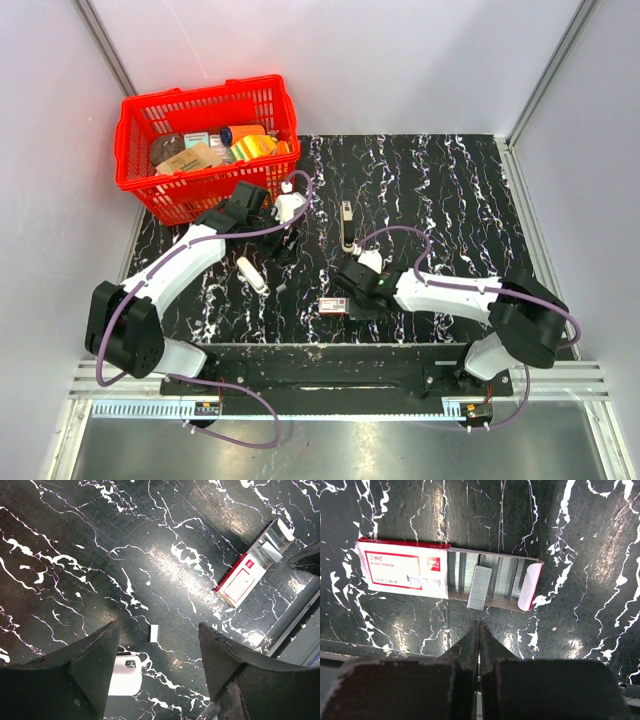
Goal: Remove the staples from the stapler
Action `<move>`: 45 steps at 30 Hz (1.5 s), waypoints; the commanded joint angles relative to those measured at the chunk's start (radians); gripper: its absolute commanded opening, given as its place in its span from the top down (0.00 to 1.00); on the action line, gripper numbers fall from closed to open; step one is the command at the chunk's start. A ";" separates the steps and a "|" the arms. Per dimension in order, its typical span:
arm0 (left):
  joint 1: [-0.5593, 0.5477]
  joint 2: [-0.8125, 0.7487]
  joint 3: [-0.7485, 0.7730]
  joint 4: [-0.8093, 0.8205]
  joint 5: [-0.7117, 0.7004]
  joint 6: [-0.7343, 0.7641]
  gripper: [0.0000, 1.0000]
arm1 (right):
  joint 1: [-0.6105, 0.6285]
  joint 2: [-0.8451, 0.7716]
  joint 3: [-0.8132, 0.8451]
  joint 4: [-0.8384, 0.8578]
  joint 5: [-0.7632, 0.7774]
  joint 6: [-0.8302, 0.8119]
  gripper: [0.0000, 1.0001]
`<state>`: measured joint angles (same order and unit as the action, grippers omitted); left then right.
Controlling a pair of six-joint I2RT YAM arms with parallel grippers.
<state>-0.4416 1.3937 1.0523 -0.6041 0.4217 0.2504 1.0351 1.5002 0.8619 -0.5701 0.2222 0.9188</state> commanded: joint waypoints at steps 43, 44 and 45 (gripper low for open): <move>-0.006 -0.032 0.037 -0.011 -0.018 0.026 0.32 | -0.001 -0.026 -0.008 0.050 -0.096 -0.153 1.00; -0.006 -0.032 0.037 -0.013 -0.020 0.026 0.32 | -0.001 -0.014 0.003 0.041 -0.099 -0.158 1.00; -0.006 -0.032 0.038 -0.014 -0.021 0.024 0.32 | -0.001 0.003 0.015 0.027 -0.099 -0.162 1.00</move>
<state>-0.4442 1.3937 1.0527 -0.6189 0.4137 0.2657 1.0340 1.4620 0.8471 -0.5205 0.1379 0.7837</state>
